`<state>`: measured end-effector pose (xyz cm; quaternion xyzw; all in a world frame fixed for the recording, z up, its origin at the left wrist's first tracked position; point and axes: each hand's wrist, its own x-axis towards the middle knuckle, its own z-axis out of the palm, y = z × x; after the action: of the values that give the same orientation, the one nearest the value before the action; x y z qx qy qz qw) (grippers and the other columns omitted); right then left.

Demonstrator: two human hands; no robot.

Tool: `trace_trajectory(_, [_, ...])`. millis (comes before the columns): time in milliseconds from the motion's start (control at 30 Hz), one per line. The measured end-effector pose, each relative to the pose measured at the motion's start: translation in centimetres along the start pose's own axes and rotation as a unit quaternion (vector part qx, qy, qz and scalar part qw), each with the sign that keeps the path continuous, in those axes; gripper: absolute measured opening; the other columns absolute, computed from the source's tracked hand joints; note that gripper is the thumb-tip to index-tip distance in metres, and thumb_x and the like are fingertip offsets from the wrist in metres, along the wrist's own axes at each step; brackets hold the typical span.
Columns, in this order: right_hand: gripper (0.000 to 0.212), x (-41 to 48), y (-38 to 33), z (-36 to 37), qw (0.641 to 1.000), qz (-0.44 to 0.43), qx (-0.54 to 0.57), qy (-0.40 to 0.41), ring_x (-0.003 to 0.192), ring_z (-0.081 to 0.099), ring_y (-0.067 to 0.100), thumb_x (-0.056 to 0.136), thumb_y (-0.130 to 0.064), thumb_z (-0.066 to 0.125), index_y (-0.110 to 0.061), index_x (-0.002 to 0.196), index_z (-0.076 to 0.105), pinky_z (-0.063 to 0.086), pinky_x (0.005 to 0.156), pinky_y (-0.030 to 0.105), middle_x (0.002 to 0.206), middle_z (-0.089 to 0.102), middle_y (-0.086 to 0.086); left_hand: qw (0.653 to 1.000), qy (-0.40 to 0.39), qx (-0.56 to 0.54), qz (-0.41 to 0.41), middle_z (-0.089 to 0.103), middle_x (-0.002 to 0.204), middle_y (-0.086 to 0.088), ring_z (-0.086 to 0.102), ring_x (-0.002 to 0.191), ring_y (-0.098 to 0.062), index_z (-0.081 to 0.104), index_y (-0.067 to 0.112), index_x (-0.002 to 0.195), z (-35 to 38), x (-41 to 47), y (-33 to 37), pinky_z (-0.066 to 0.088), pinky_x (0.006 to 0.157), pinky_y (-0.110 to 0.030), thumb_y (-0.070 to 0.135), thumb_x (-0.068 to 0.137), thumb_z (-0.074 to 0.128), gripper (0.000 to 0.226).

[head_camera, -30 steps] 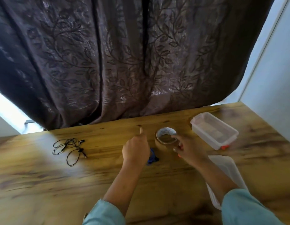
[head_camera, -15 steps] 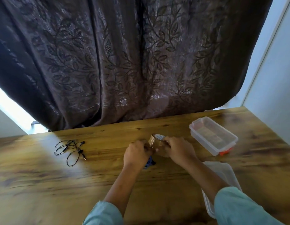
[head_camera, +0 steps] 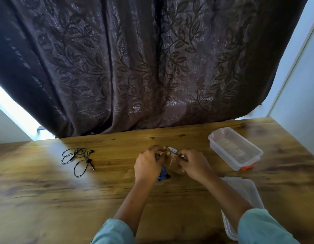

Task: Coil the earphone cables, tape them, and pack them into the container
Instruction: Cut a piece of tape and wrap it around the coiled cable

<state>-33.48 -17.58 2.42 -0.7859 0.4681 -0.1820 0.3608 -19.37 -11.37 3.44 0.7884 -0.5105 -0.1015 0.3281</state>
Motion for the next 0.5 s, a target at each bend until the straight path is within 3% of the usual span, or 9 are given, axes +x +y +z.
trace_trajectory(133, [0.021,0.0,-0.3,0.1,1.0,0.01,0.013,0.007,0.064,0.066,0.004,0.095,-0.036,0.053,-0.022,0.106,0.065,0.052,0.061,0.023,0.073,0.066,-0.009,1.0,0.019,0.011,-0.004,0.068,0.068,0.005,0.062,0.057,-0.013,0.069,0.031,0.098,0.4,-0.2,0.5,0.053,0.052,-0.03,0.045,0.087,0.059,0.02])
trace_trajectory(267, [0.026,-0.1,-0.8,0.6,1.0,0.009,0.007,0.017,0.063,0.065,0.007,0.094,-0.04,0.054,-0.02,0.105,0.067,0.053,0.063,0.026,0.066,0.064,-0.009,0.997,0.026,0.072,-0.008,0.069,0.079,0.002,0.064,0.067,-0.018,0.067,0.025,0.098,0.7,-0.1,1.4,0.05,0.056,-0.027,0.037,0.091,0.054,0.02])
trace_trajectory(400, [0.032,0.1,-0.8,1.2,0.999,0.018,0.003,0.026,0.079,0.068,0.016,0.092,-0.044,0.054,-0.022,0.113,0.066,0.056,0.075,0.036,0.086,0.071,0.0,0.994,0.035,0.101,-0.02,0.066,0.08,0.002,0.06,0.069,-0.017,0.065,0.019,0.092,0.8,0.3,1.6,0.045,0.055,-0.025,0.032,0.092,0.051,0.019])
trace_trajectory(500, [0.033,0.1,-0.9,1.3,0.999,0.025,0.003,0.027,0.083,0.068,0.017,0.093,-0.043,0.054,-0.021,0.115,0.064,0.055,0.074,0.034,0.091,0.072,0.002,0.995,0.031,0.093,-0.017,0.065,0.081,0.001,0.06,0.07,-0.017,0.063,0.017,0.093,0.8,0.4,1.3,0.044,0.054,-0.026,0.032,0.093,0.049,0.021])
